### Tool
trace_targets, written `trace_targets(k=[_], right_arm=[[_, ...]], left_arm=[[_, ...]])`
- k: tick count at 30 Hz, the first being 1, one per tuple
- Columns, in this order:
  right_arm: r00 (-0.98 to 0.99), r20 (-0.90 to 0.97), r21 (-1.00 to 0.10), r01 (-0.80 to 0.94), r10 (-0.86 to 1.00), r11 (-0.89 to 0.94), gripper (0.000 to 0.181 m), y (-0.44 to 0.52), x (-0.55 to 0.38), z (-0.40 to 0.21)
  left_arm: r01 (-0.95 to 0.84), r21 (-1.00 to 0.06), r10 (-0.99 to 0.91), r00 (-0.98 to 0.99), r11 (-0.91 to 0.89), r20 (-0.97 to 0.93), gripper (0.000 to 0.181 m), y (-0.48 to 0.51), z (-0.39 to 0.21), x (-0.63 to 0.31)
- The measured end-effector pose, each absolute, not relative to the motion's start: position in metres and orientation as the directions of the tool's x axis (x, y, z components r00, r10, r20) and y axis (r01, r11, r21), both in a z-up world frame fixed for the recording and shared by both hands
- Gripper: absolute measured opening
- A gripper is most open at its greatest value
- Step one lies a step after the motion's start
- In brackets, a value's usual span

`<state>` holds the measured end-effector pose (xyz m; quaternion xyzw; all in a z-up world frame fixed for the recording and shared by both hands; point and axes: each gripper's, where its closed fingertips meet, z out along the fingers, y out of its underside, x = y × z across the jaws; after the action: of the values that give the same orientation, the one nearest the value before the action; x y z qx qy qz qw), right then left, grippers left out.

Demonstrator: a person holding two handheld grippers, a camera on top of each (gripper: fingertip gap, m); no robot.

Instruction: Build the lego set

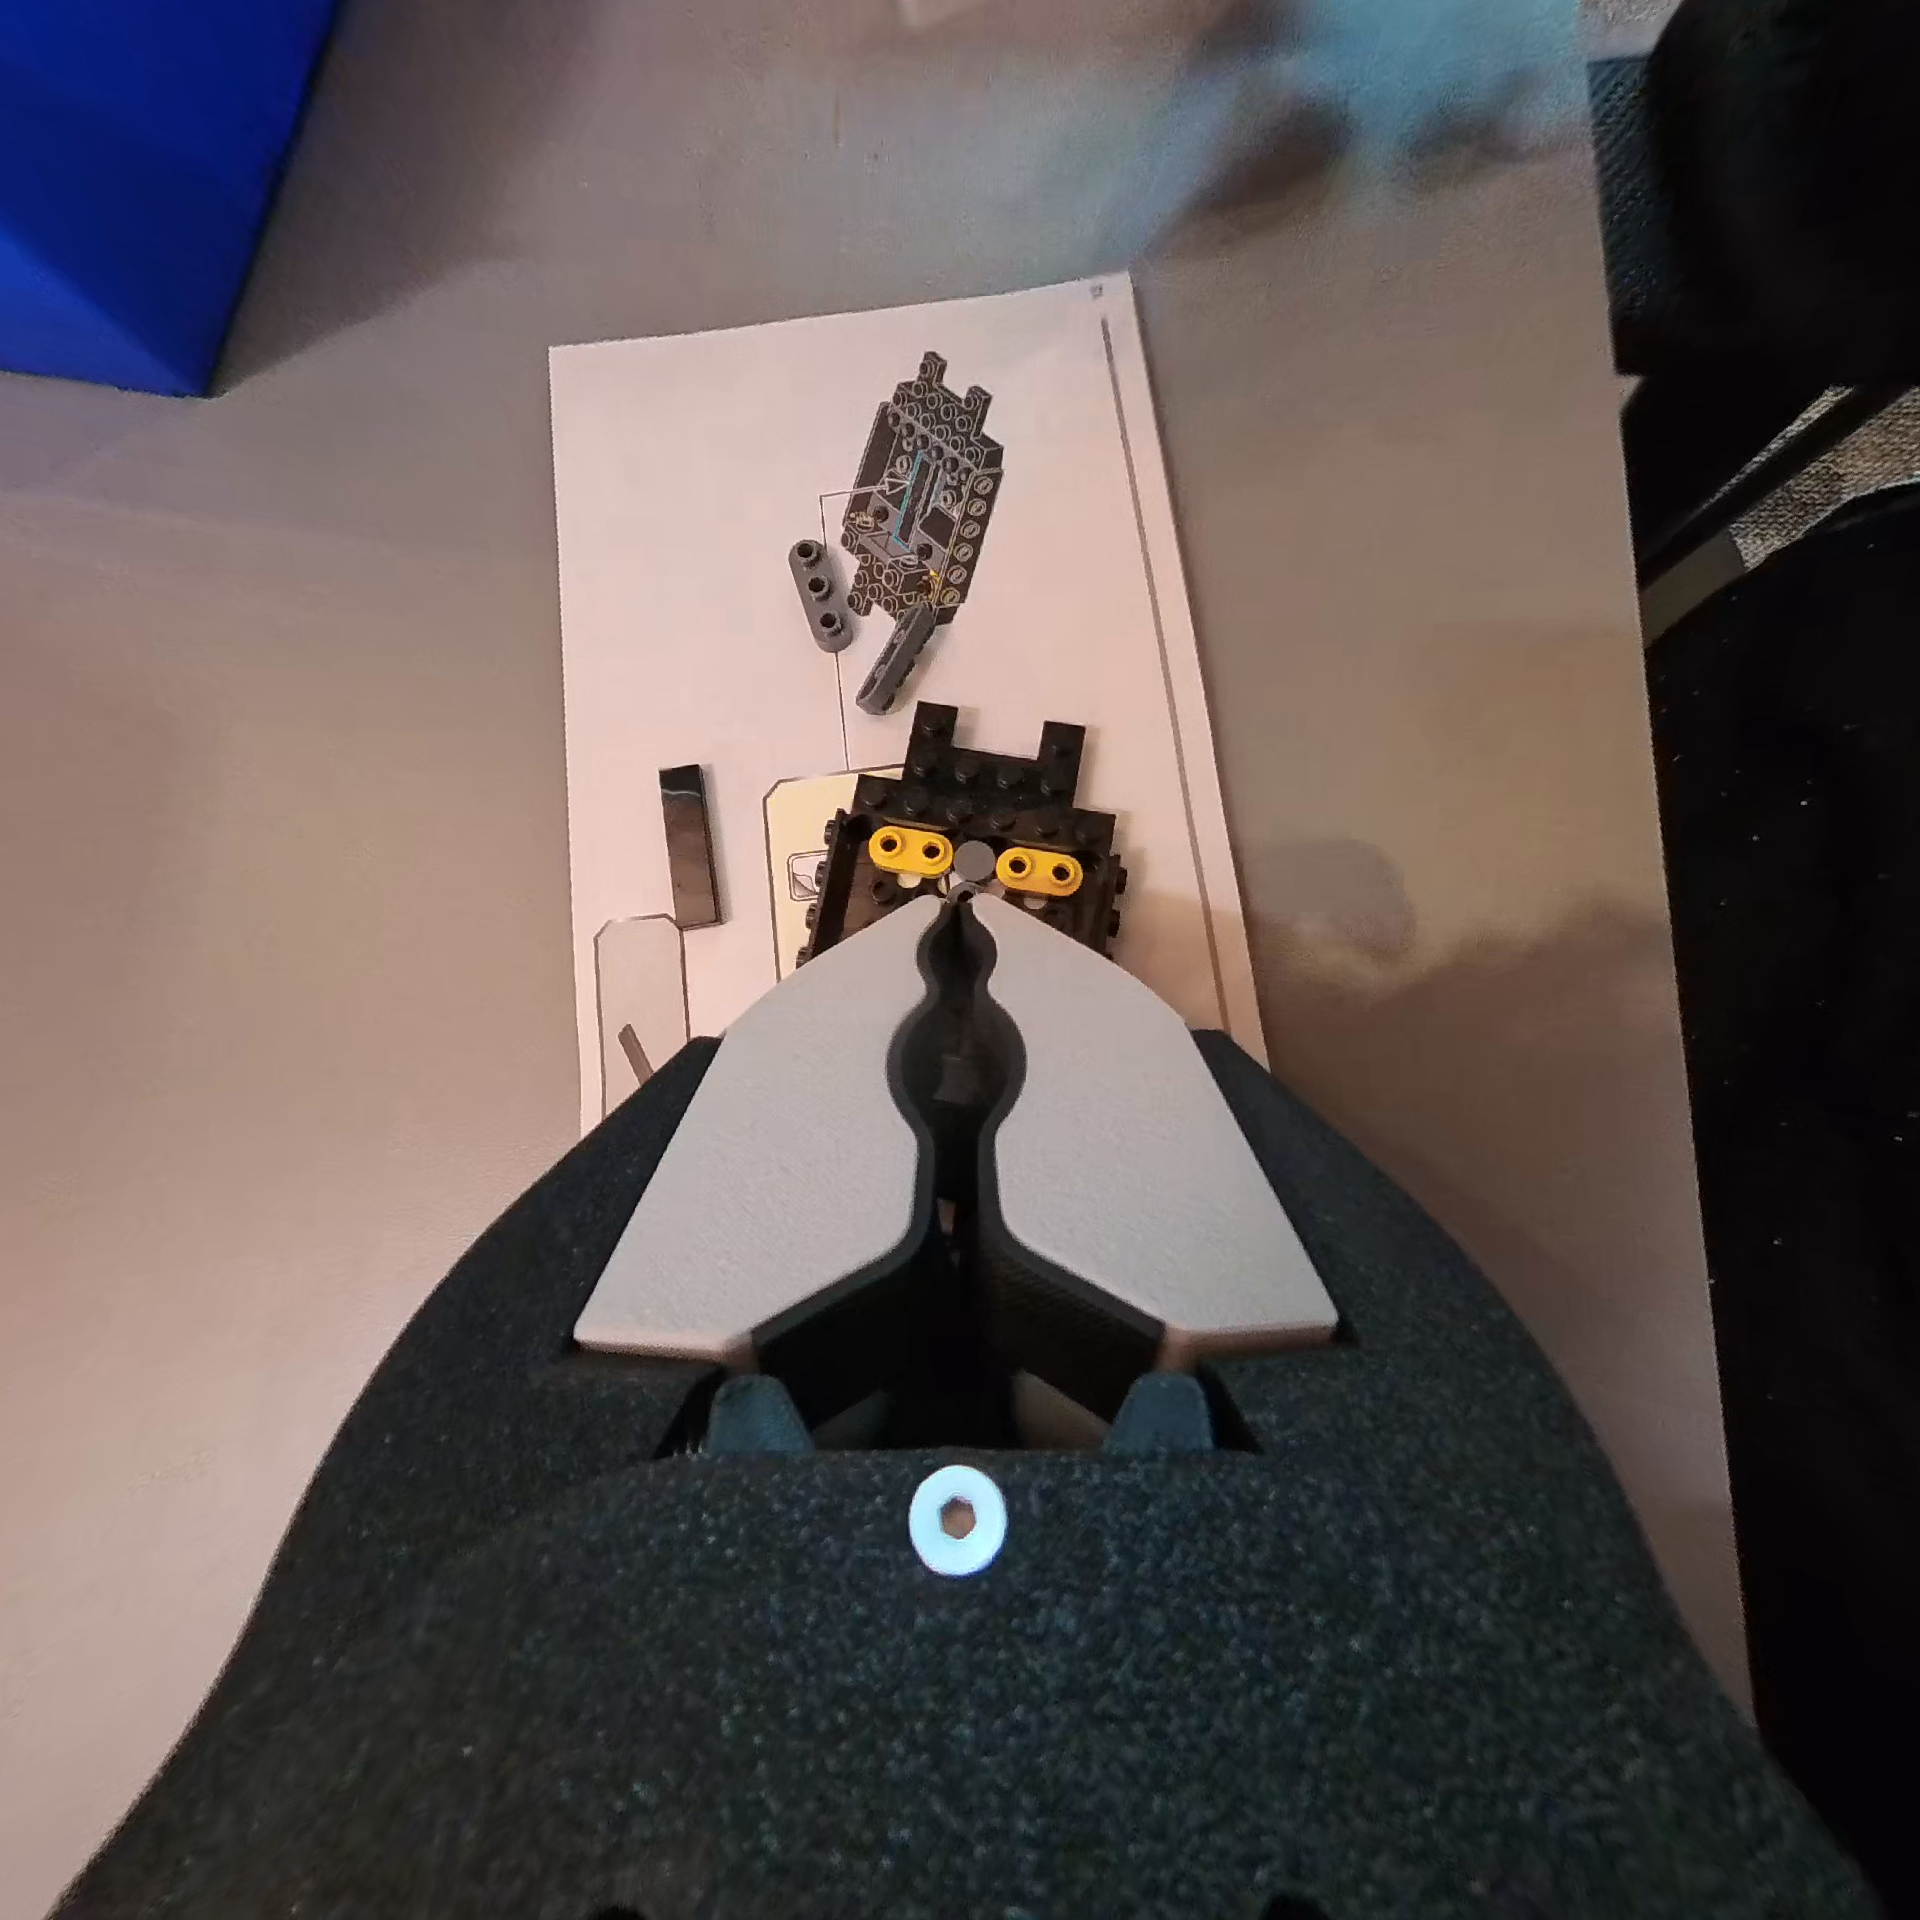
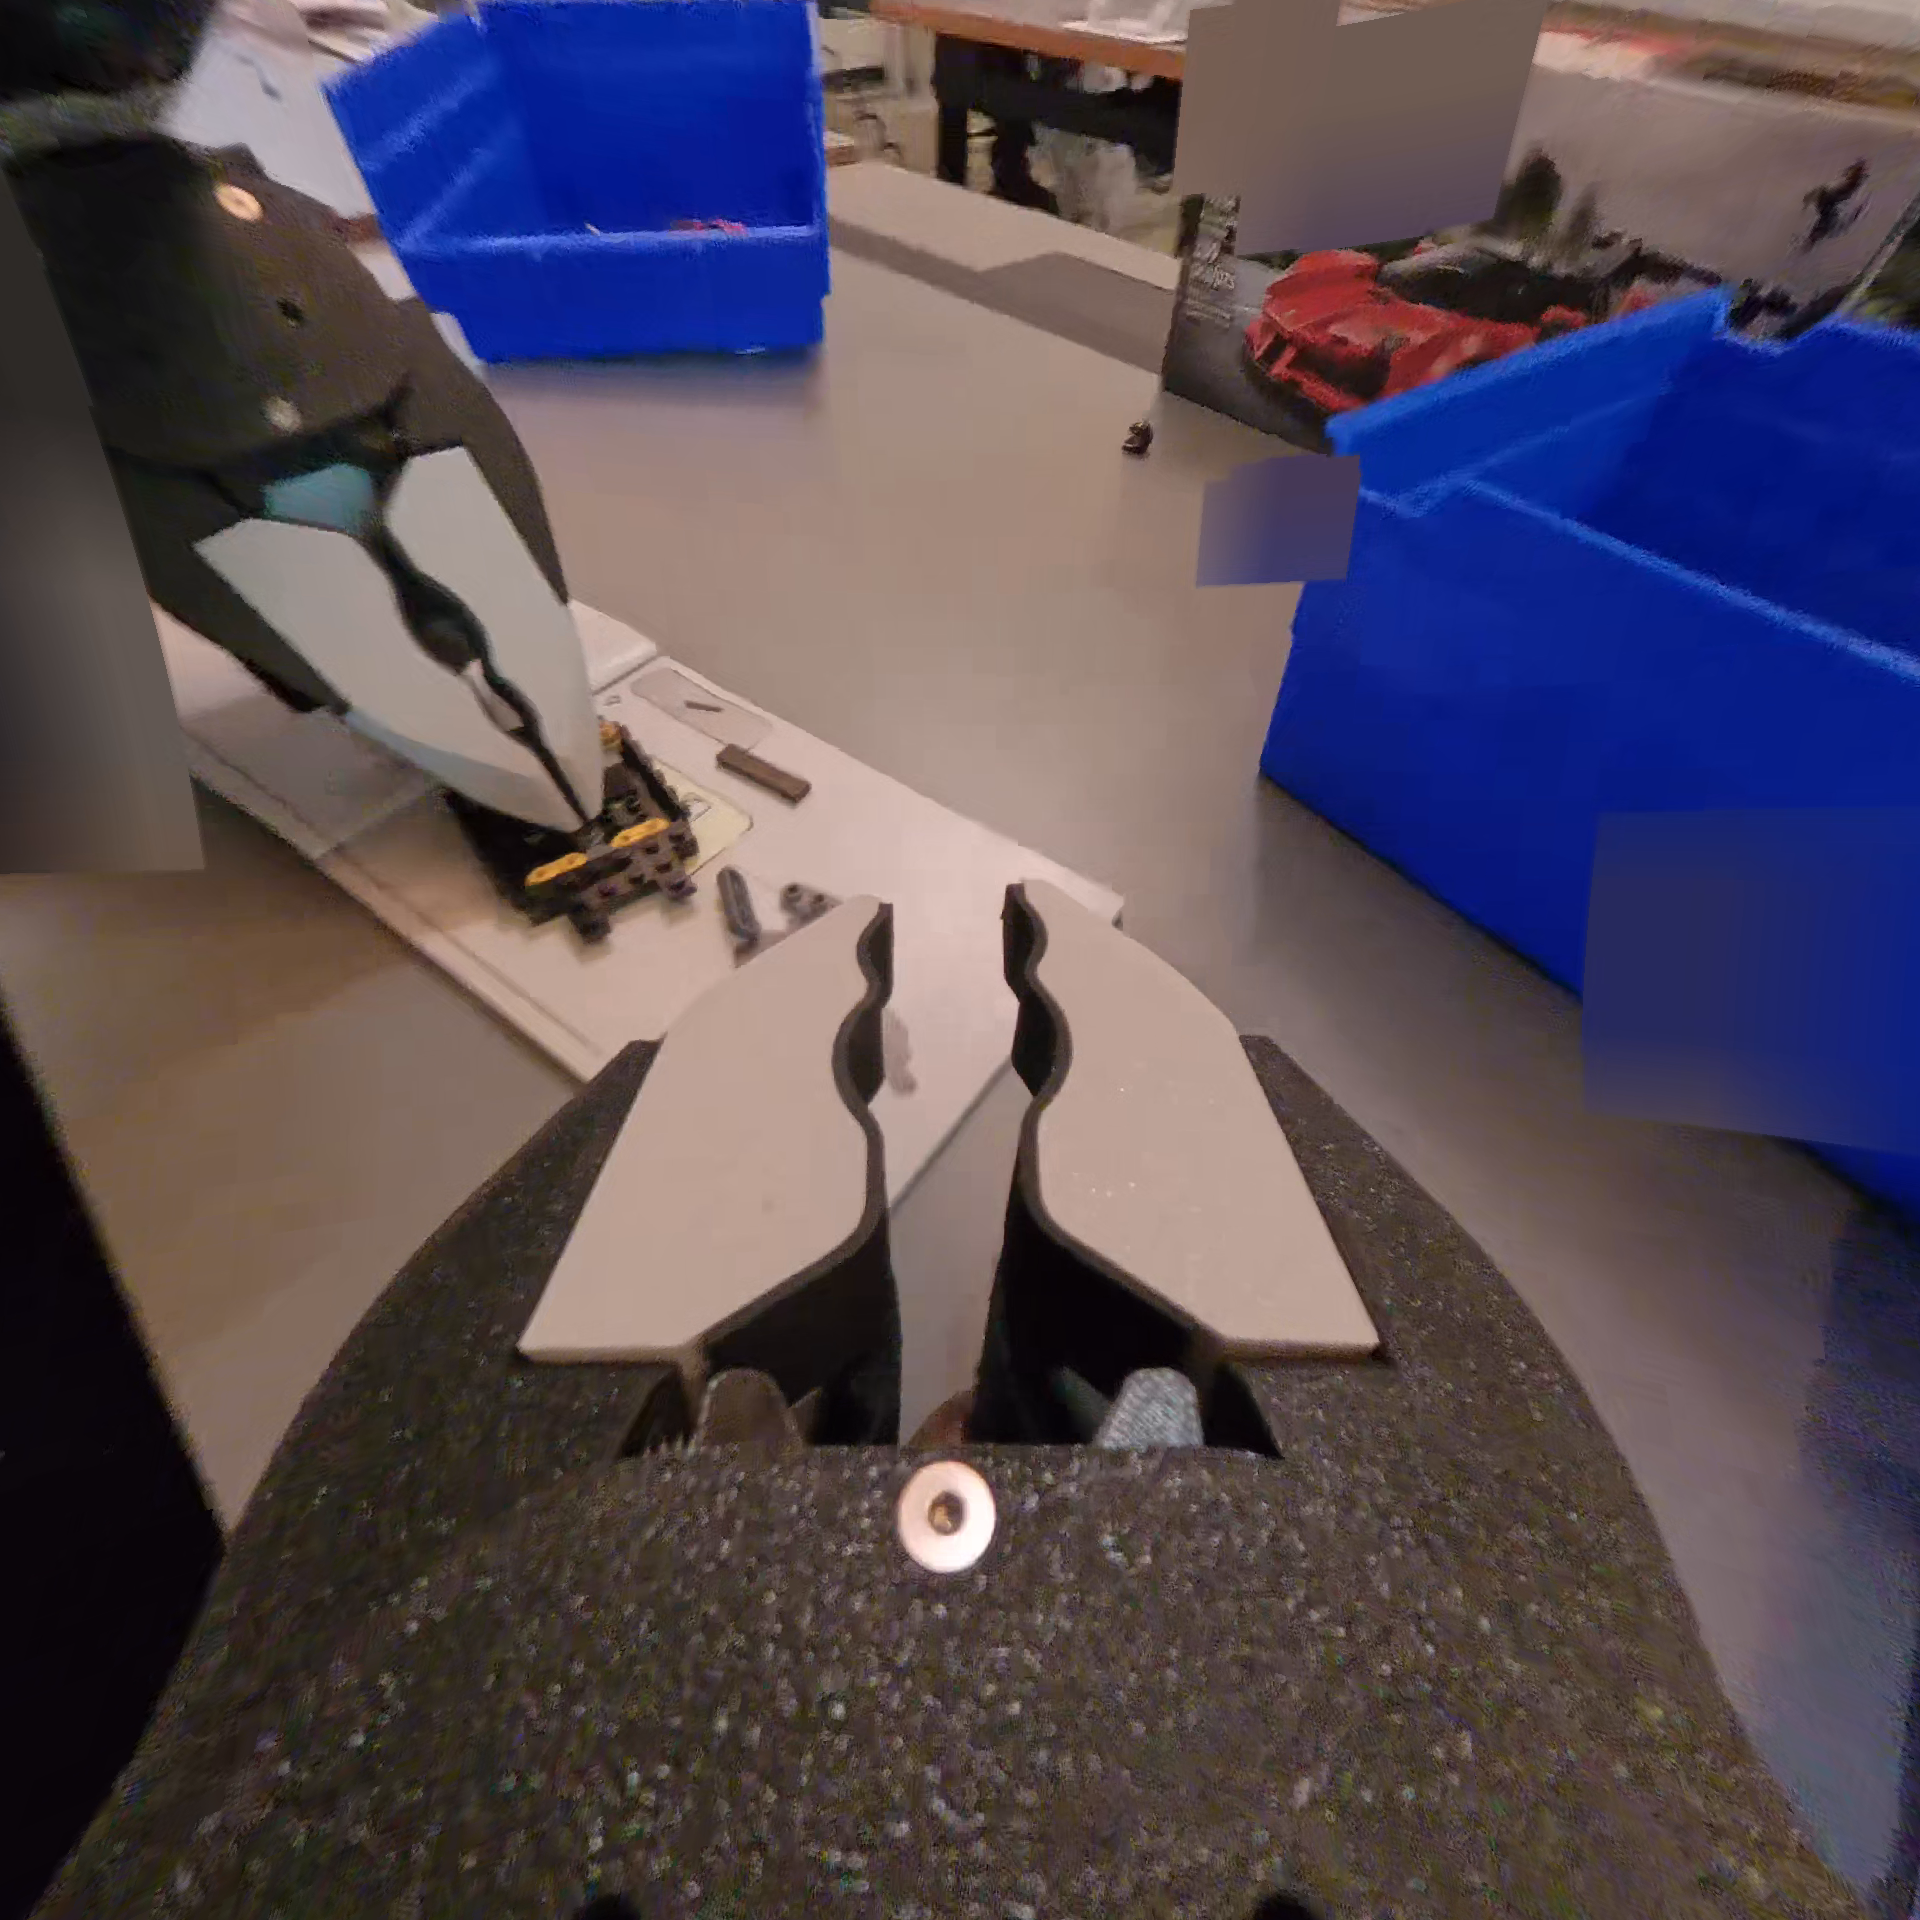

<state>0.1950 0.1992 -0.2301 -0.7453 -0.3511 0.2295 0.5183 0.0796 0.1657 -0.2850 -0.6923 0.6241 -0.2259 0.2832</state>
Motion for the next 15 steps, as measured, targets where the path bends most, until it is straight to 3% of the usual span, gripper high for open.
trace_targets(k=[4,10,15], right_arm=[[0.570,-0.054,-0.875,0.369,0.820,-0.314,0.013,0.179,0.196,-0.253],[0.416,0.107,-0.783,0.595,0.903,-0.182,0.012,0.176,0.142,-0.275],[0.355,0.141,-0.728,0.670,0.924,-0.146,0.015,0.187,0.125,-0.288]], left_arm=[[-0.737,-0.672,-0.991,0.127,-0.069,-0.037,0.000,0.166,-0.285,0.080],[-0.745,-0.664,-0.989,0.138,-0.066,-0.056,0.000,0.167,-0.285,0.080],[-0.739,-0.670,-0.984,0.163,-0.072,-0.074,0.005,0.170,-0.284,0.078]])
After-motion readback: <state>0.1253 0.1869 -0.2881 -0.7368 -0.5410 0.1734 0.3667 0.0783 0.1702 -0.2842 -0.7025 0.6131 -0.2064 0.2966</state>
